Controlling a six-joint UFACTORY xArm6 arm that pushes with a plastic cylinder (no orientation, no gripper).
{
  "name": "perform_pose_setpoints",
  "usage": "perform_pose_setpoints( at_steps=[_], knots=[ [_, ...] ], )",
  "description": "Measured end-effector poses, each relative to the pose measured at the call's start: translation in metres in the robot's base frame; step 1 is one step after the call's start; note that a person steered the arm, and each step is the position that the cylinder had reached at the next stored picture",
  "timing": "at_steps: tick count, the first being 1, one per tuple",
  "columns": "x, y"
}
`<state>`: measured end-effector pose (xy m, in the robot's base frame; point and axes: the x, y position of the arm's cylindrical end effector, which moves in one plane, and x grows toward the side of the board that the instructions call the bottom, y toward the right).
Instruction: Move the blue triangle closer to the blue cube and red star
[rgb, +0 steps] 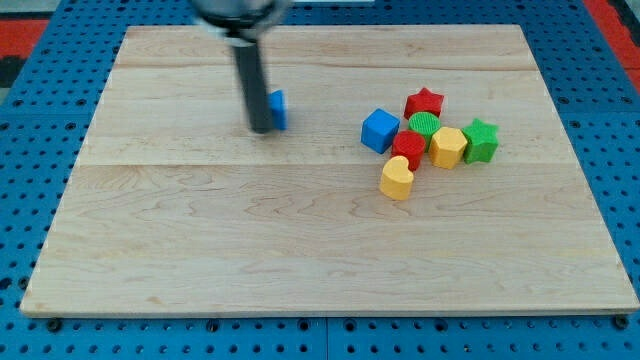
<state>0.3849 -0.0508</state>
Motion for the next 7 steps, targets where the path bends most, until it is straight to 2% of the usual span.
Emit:
perform_pose_setpoints(
  at_steps=[1, 3, 4, 5, 6, 7],
  knots=[
    [-0.004, -0.052],
    [-0.024, -0.042],
    [-0.007, 0.020],
    [-0.018, 0.015],
    [-0.033, 0.049],
    [-0.033, 0.120]
  ],
)
